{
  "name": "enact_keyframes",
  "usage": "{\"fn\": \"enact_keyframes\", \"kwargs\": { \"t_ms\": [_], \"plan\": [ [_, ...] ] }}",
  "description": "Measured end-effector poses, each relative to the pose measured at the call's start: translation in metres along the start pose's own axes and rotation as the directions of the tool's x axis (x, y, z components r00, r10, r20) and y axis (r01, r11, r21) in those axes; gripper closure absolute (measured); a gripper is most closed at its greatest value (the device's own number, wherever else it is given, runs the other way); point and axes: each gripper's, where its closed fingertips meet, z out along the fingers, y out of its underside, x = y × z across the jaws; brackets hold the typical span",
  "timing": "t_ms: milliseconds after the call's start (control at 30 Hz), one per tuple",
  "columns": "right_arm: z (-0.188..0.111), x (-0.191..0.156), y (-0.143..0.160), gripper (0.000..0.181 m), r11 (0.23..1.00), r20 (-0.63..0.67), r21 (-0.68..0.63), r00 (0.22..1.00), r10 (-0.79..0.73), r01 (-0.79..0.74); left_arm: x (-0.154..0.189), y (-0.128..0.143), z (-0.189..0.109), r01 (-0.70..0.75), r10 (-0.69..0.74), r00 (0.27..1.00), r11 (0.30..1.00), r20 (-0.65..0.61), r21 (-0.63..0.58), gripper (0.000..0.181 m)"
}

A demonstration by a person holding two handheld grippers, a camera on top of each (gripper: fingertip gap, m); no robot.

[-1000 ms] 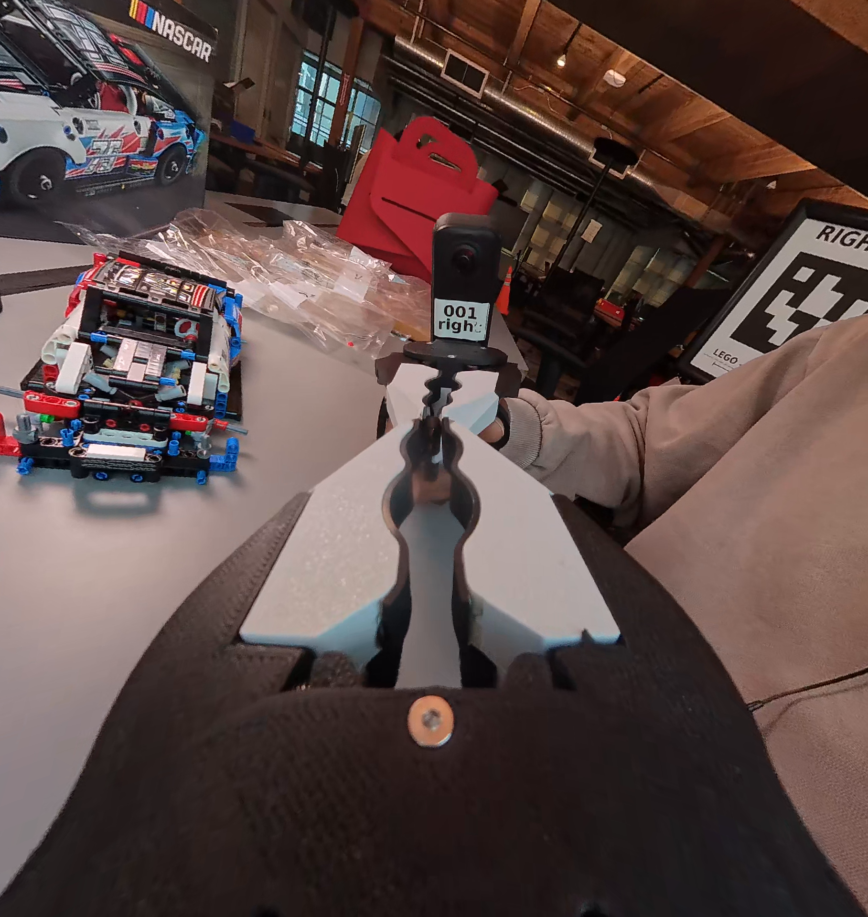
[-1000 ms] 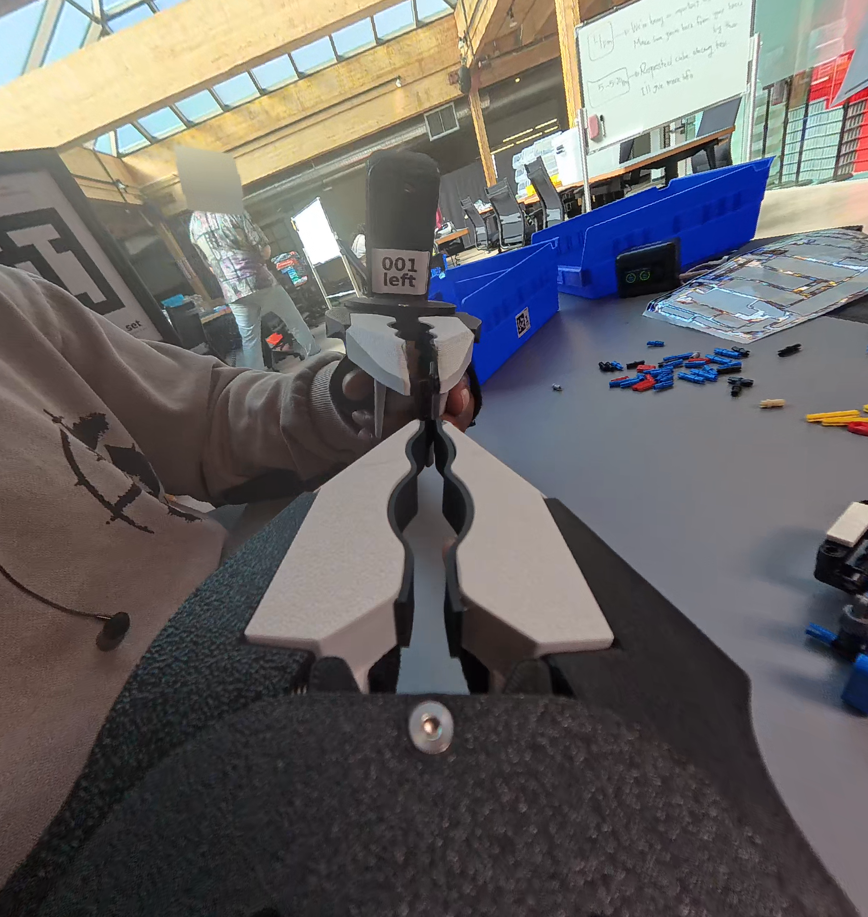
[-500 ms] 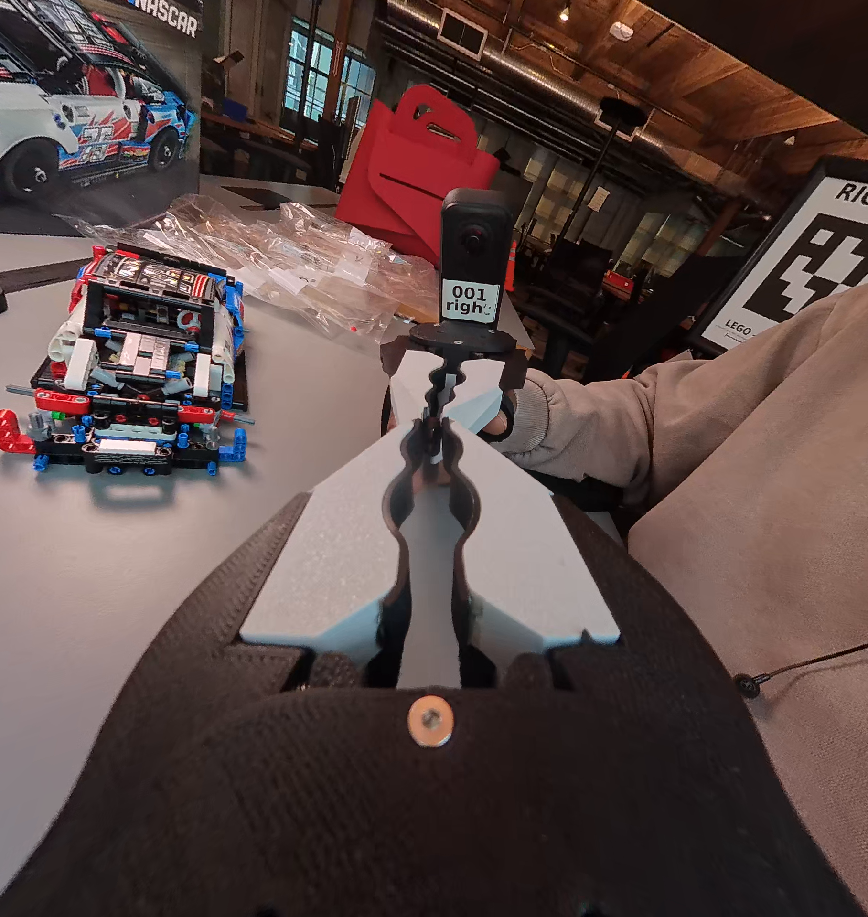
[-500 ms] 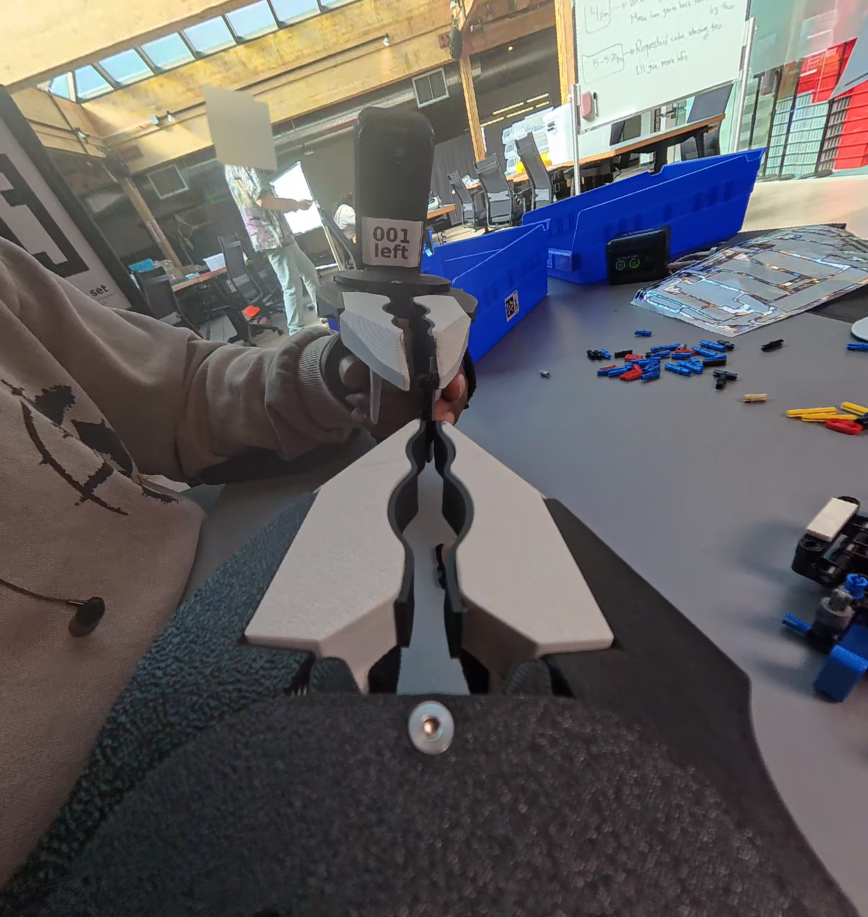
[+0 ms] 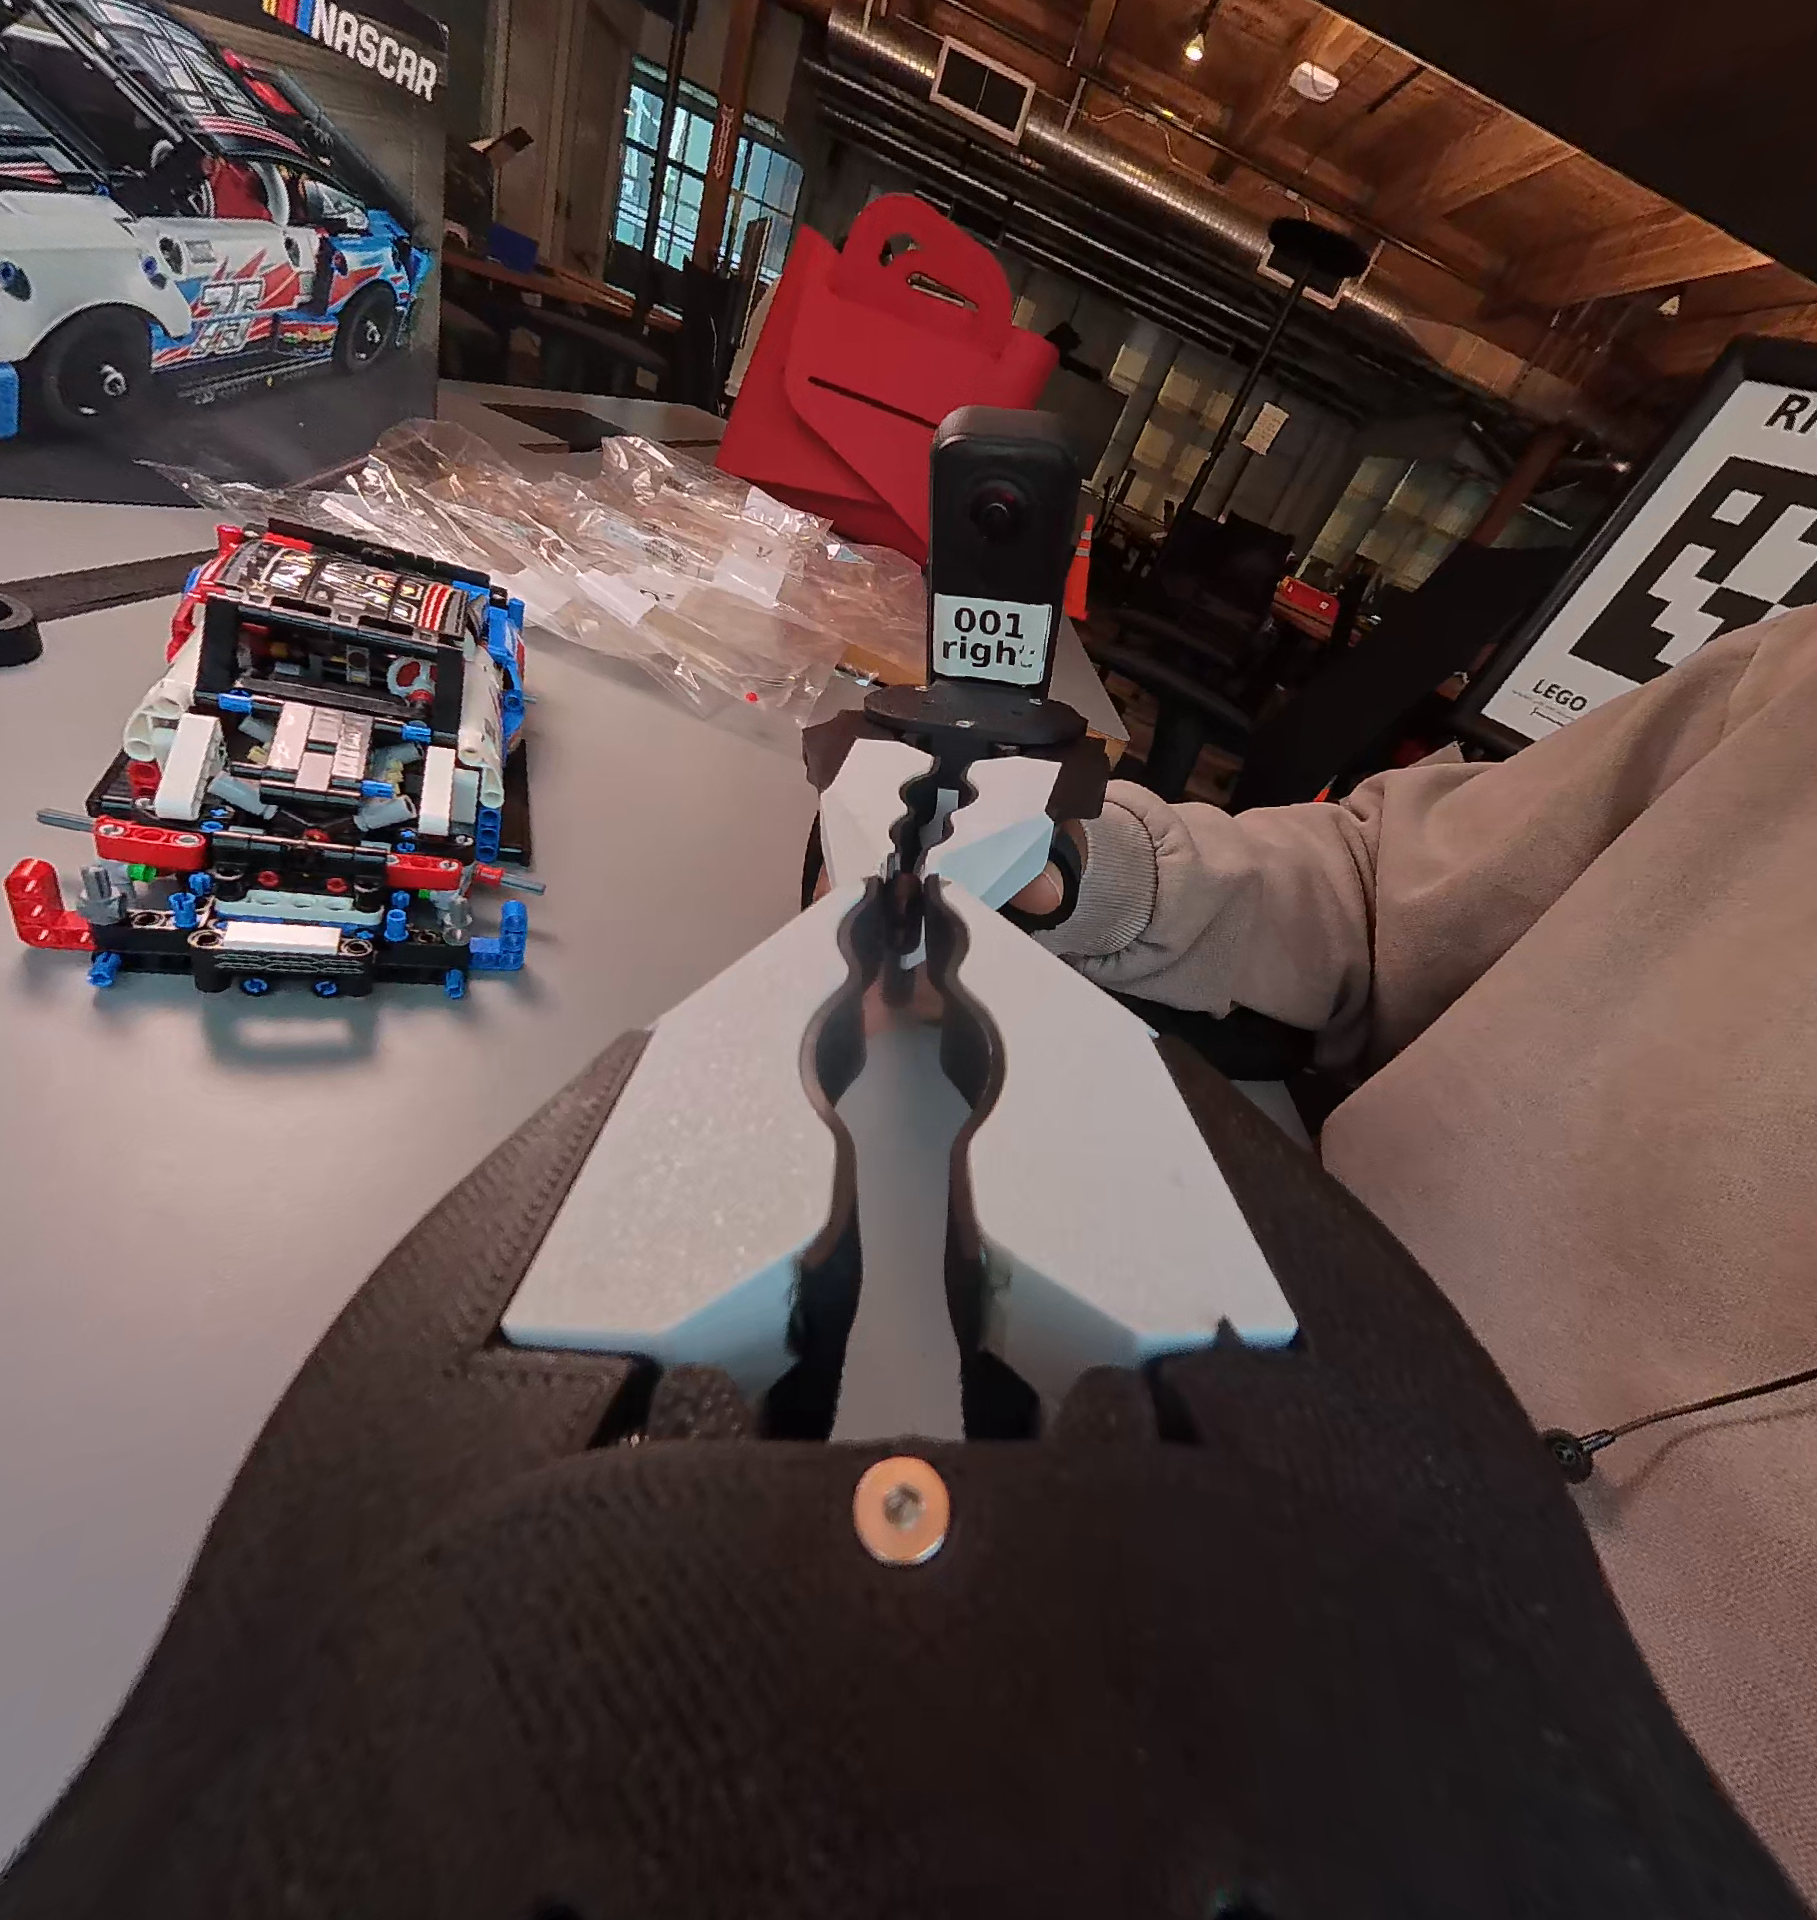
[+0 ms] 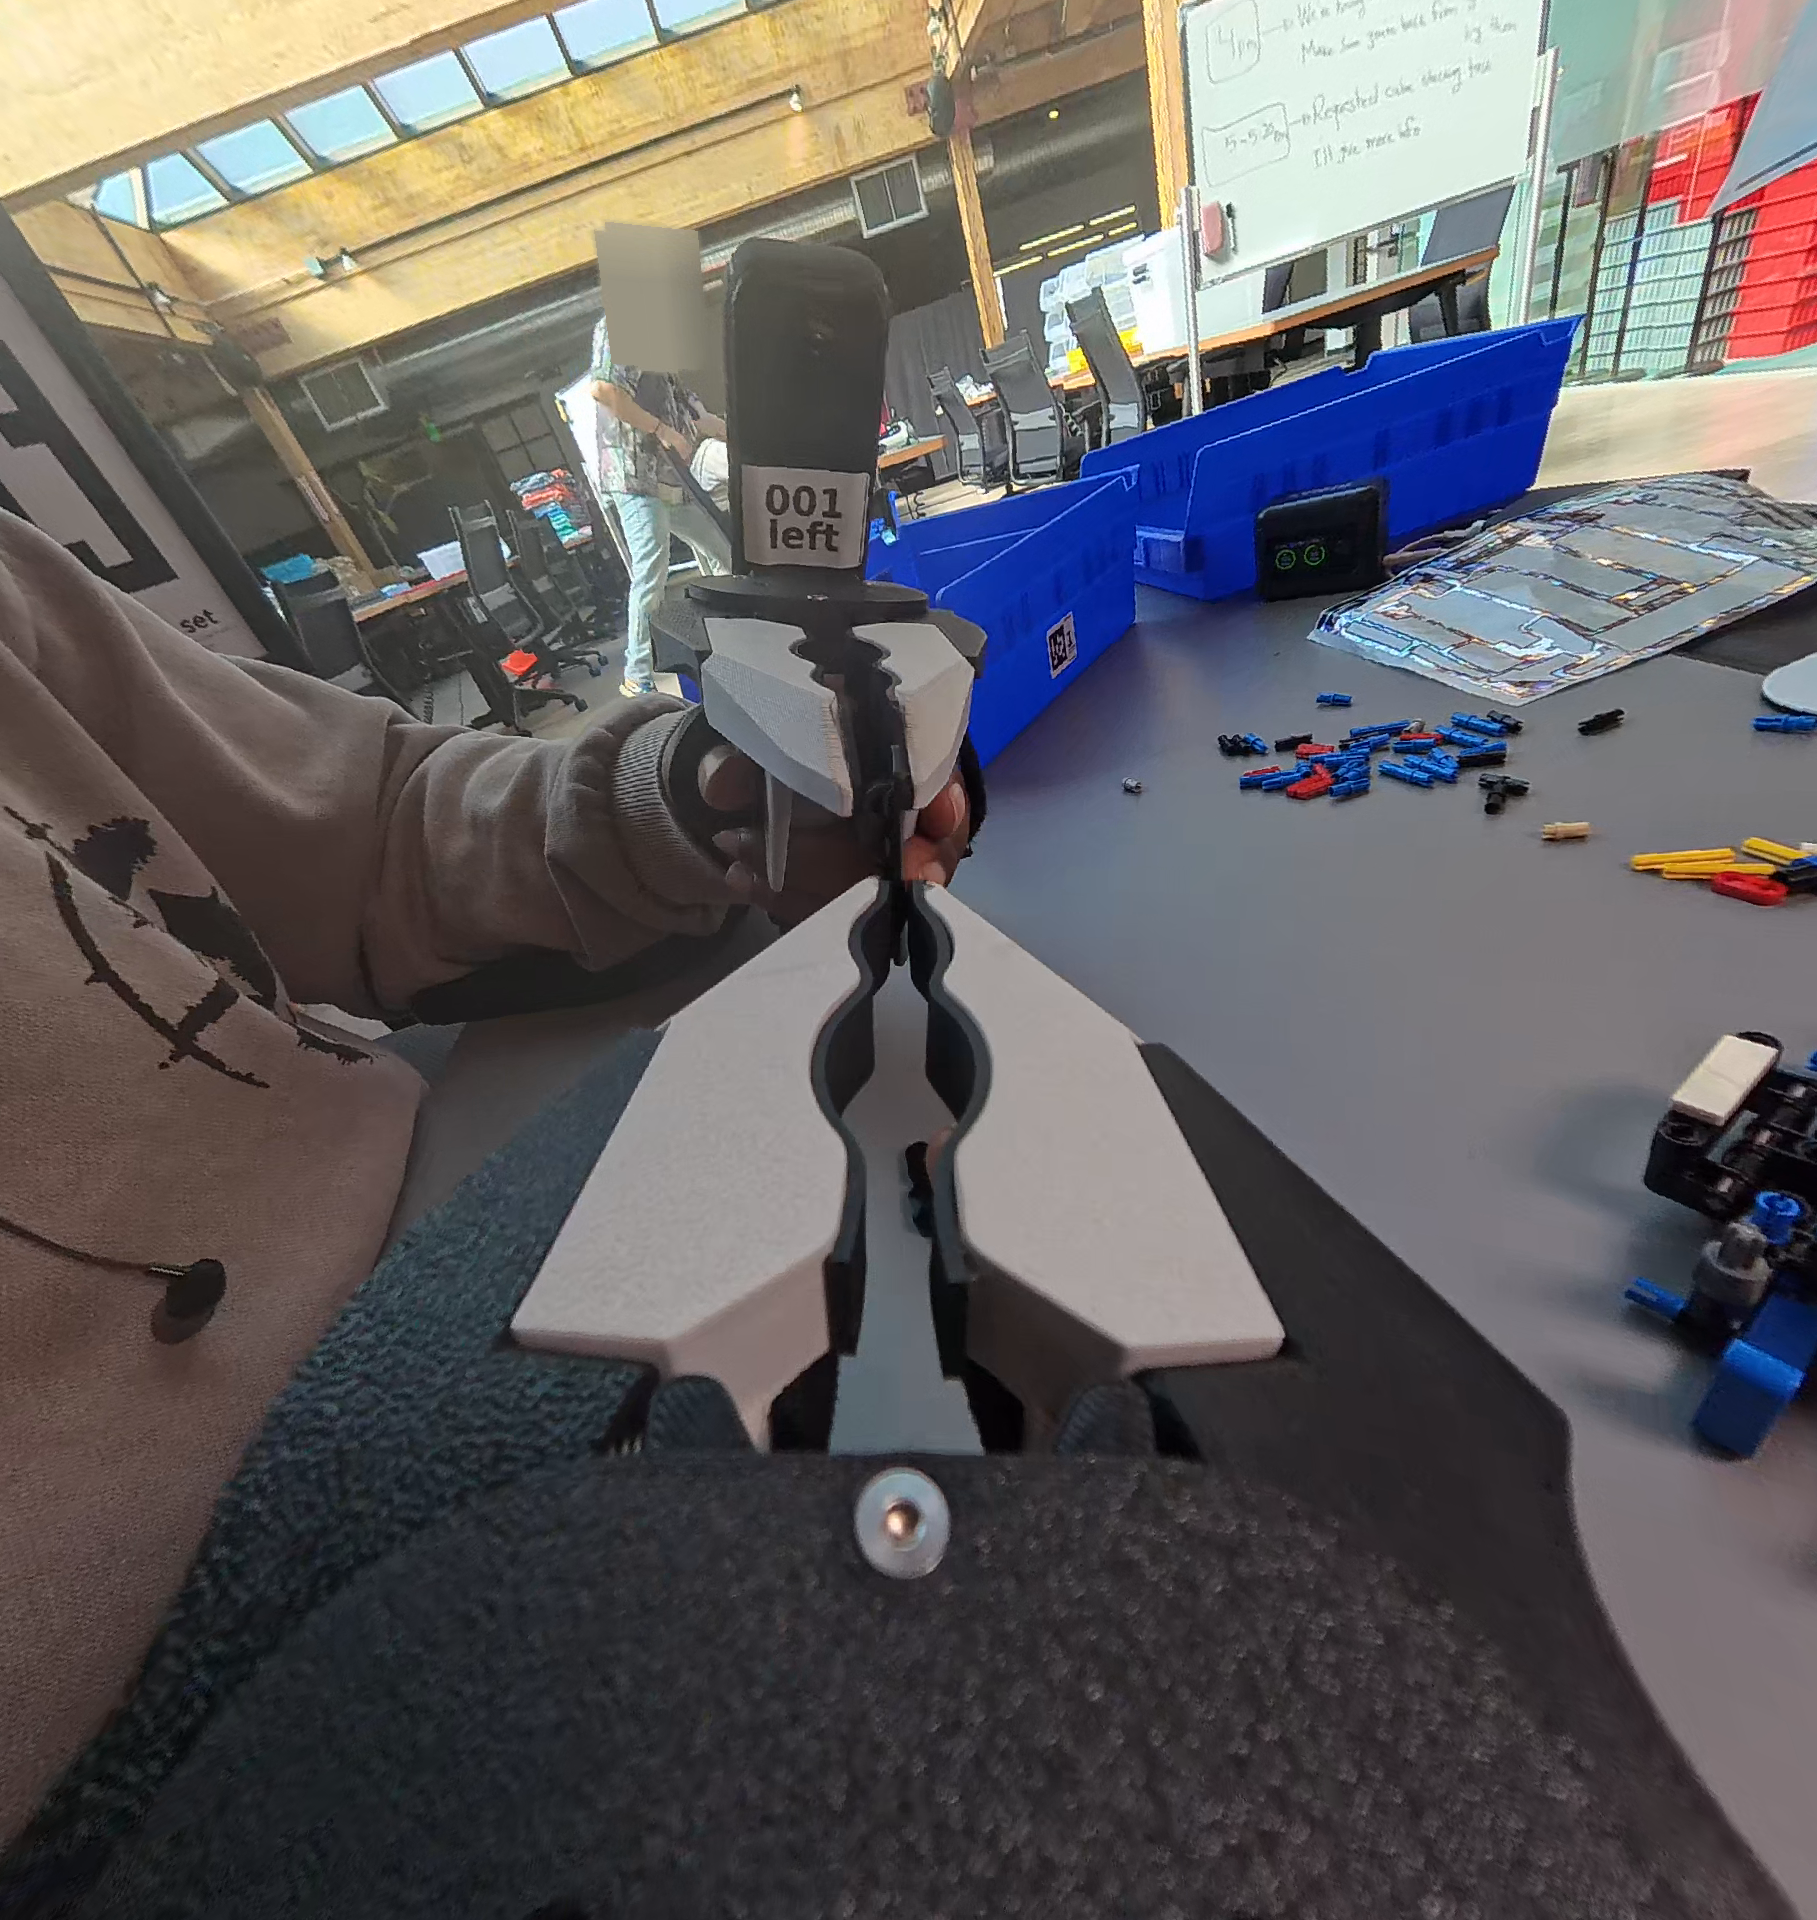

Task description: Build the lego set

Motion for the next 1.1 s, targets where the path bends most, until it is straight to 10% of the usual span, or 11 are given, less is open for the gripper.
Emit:
{"fn": "enact_keyframes", "kwargs": {
  "t_ms": [1100],
  "plan": [
    [0.001, 0.029, 0.021, 0.180, 0.995, -0.128, -0.101, 0.992, -0.004, -0.009, -0.030, 0.019, -0.004, 0.080, -0.078, 0.995, 0.997, 0.063, -0.023, 0.176]
  ]
}}
